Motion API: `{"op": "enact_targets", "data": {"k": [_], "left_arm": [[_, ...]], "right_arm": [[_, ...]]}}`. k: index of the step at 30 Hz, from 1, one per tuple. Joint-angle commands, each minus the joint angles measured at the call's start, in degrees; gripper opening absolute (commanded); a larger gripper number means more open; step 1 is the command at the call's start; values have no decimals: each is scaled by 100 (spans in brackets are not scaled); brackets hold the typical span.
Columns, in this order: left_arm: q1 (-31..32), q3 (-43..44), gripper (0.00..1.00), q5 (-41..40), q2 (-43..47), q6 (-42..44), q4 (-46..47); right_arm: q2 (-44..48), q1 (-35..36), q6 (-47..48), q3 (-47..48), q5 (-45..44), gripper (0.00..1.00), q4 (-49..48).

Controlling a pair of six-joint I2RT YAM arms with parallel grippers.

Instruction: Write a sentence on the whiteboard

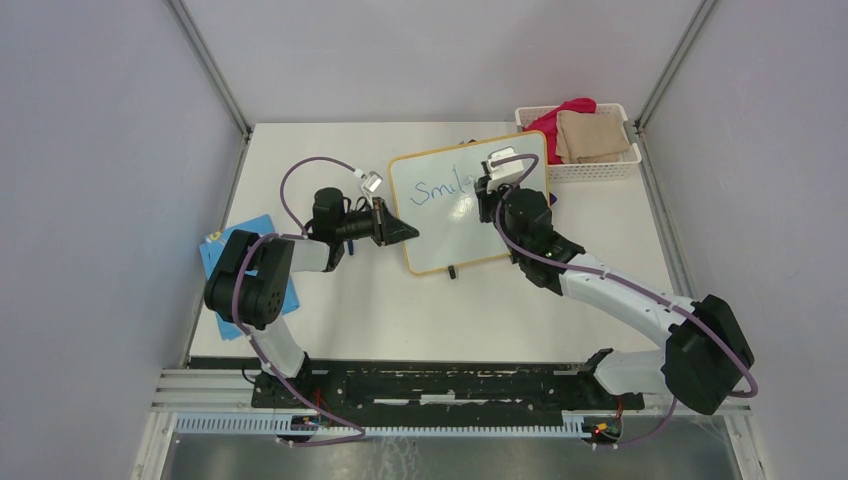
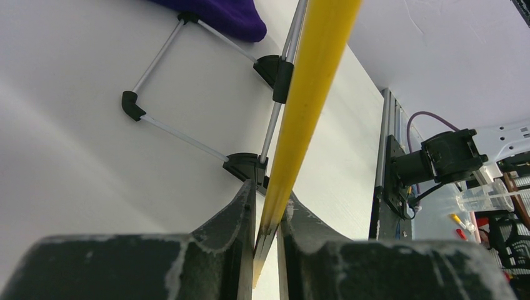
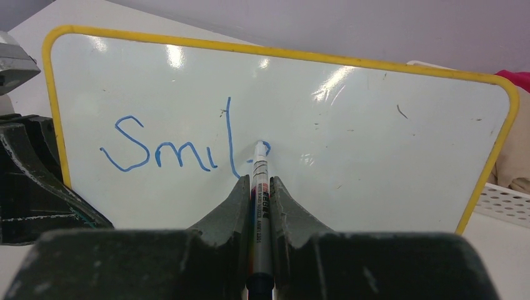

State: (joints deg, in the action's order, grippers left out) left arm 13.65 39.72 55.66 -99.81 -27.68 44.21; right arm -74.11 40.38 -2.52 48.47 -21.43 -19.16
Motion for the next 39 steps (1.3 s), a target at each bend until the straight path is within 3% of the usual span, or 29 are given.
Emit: {"op": "enact_targets", "data": {"k": [1,17,30,39], "left_arm": [[-3,48,2,-119,111,351,-245],[6,58,2,-127,128,364,-272],[15,67,2,-144,133,404,-338],[15,62,2,-161,157,420,-357]], "right_arm": [[-26,-6,-31,154,195,0,-152],[279,14,-155,-546,77,0,-149],[381,-53,-47,-417,-608,0,98],[986,-13,-77,-548,120,0,-272]]}}
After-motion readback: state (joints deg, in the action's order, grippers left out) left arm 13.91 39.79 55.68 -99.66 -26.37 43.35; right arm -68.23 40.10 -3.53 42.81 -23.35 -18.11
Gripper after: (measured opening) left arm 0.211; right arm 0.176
